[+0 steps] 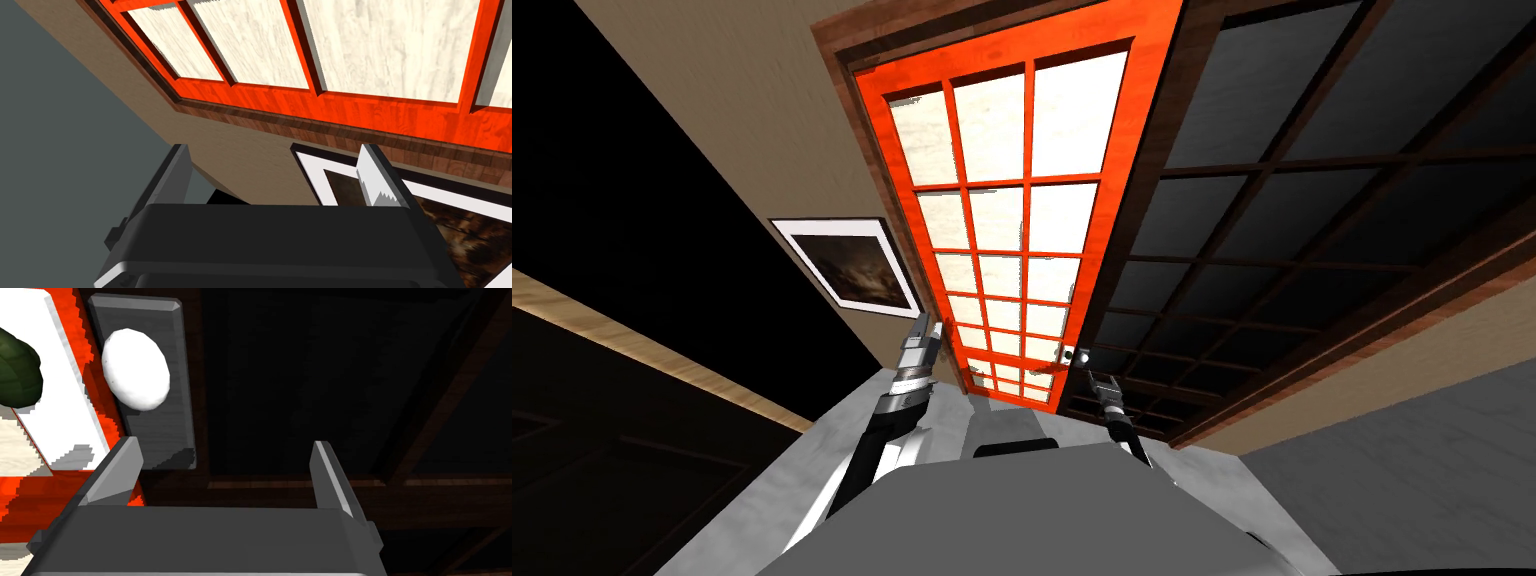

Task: Pull the door open

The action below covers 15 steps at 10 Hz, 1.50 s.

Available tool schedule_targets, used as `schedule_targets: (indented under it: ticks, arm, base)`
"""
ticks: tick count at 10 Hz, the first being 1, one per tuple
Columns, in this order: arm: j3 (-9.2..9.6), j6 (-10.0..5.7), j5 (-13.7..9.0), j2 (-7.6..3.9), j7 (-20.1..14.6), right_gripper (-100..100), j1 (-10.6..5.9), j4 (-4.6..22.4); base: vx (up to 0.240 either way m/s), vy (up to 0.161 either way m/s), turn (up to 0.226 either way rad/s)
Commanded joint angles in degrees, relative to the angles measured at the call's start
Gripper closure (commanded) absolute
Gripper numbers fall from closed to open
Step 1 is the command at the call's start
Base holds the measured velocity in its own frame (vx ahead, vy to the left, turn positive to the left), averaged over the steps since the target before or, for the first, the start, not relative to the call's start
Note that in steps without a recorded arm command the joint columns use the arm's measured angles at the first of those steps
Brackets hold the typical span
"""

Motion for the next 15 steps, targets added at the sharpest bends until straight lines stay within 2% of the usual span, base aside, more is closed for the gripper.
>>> schedule_targets:
  ticks: [1,2,3,4,5,10,11,12,13,15]
  arm:
    - [0.41,0.11,0.22,0.36,-0.06,-100,-1.47,-0.69]
    - [0.66,0.05,0.36,0.65,-0.08,-100,-2.30,-1.13]
    - [0.66,0.05,0.36,0.65,-0.08,-100,-2.30,-1.13]
    - [0.64,0.03,0.32,0.55,-0.19,-100,-1.59,-1.11]
    - [0.64,0.03,0.32,0.55,-0.19,100,-1.59,-1.11]
    - [0.64,0.03,0.32,0.55,-0.19,100,-1.59,-1.11]
    - [0.53,0.17,0.18,0.41,-0.10,100,-0.56,-0.51]
    - [0.53,0.17,0.18,0.41,-0.10,100,-0.56,-0.51]
    - [0.23,0.25,-0.05,0.08,-0.04,100,0.48,0.10]
    - [0.23,0.25,-0.05,0.08,-0.04,100,0.48,0.10]
  base:
    - [0.190,-0.014,0.116]
    - [0.188,0.017,0.048]
    - [0.109,0.032,0.055]
    - [0.033,0.009,0.020]
    - [-0.004,0.000,-0.015]
    - [-0.004,0.003,0.005]
    - [-0.090,-0.002,-0.013]
    - [-0.128,0.016,-0.007]
    - [-0.149,0.035,-0.037]
    - [-0.106,0.028,-0.052]
